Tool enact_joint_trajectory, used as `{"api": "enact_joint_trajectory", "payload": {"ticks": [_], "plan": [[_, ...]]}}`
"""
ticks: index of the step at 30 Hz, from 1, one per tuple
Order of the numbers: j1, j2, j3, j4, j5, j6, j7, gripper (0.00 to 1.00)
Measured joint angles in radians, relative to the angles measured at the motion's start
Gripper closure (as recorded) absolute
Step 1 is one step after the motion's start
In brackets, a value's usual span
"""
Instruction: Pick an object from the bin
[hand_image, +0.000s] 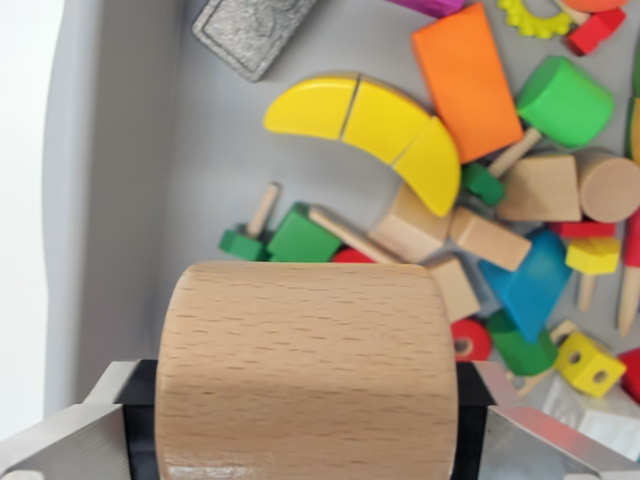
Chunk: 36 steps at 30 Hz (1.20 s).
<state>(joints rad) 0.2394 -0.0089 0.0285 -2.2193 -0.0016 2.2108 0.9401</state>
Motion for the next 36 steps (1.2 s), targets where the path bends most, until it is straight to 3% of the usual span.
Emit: {"api": "enact_joint_trajectory", "payload": {"ticks": [17,36], "plan": [[0.000,-0.038,0.000,0.046,0.001,-0.085,-0.001,1.00],[0.000,-0.039,0.000,0.049,0.001,-0.091,-0.001,1.00]]}}
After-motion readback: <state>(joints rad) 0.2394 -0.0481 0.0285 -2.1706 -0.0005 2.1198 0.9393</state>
